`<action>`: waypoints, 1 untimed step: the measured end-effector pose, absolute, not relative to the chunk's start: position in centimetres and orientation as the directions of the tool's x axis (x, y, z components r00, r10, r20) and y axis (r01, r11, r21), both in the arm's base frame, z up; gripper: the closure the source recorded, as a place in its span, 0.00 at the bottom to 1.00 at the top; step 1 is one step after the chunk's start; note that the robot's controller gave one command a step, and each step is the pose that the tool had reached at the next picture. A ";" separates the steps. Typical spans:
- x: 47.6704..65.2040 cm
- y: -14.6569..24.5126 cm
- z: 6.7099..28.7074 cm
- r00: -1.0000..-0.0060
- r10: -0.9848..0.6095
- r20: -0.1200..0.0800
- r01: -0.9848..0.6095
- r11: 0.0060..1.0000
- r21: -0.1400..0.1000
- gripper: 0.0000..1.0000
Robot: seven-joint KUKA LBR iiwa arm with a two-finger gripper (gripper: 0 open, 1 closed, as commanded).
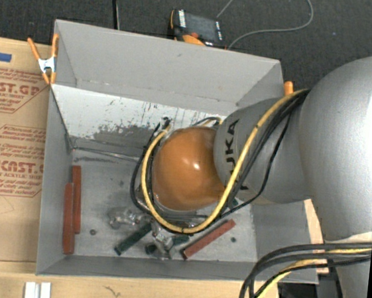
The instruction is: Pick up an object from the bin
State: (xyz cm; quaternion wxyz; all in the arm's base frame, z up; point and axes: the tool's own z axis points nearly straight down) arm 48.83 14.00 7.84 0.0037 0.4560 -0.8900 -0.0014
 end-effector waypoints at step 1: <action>49.2 14.2 8.4 -0.585 -0.811 -0.006 -0.811 0.585 -0.001 1.00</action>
Offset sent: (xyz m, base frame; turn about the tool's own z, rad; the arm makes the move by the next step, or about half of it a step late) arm 0.0000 0.0000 0.0000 0.0000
